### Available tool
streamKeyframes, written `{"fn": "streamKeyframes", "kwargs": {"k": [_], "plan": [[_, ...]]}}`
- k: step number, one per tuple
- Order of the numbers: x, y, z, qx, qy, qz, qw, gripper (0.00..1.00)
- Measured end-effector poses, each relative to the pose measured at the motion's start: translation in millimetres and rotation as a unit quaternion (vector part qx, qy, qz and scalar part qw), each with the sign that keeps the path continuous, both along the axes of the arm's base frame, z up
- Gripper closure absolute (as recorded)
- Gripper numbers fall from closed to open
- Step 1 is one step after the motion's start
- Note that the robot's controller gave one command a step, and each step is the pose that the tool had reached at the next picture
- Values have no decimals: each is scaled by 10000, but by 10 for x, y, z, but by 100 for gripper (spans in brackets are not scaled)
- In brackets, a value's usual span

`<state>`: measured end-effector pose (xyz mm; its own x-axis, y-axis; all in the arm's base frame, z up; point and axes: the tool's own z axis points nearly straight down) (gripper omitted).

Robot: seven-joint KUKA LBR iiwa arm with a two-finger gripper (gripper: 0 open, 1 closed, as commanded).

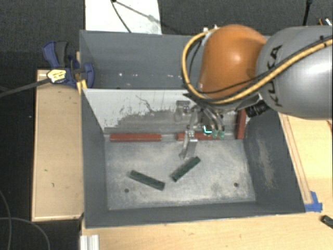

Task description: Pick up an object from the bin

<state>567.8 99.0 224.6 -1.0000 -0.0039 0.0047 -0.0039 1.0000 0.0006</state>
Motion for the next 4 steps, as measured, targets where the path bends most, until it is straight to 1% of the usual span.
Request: {"fn": "streamKeyframes", "kwargs": {"k": [1, 2, 3, 4], "plan": [[-656, 269, -674, 0, 14, 596, 9982, 0], [-491, 510, -1585, 0, 3, 354, 9994, 0], [-472, 502, -1542, 6, -29, 327, 9995, 100], [-463, 553, 83, 10, -80, 834, 9965, 100]]}}
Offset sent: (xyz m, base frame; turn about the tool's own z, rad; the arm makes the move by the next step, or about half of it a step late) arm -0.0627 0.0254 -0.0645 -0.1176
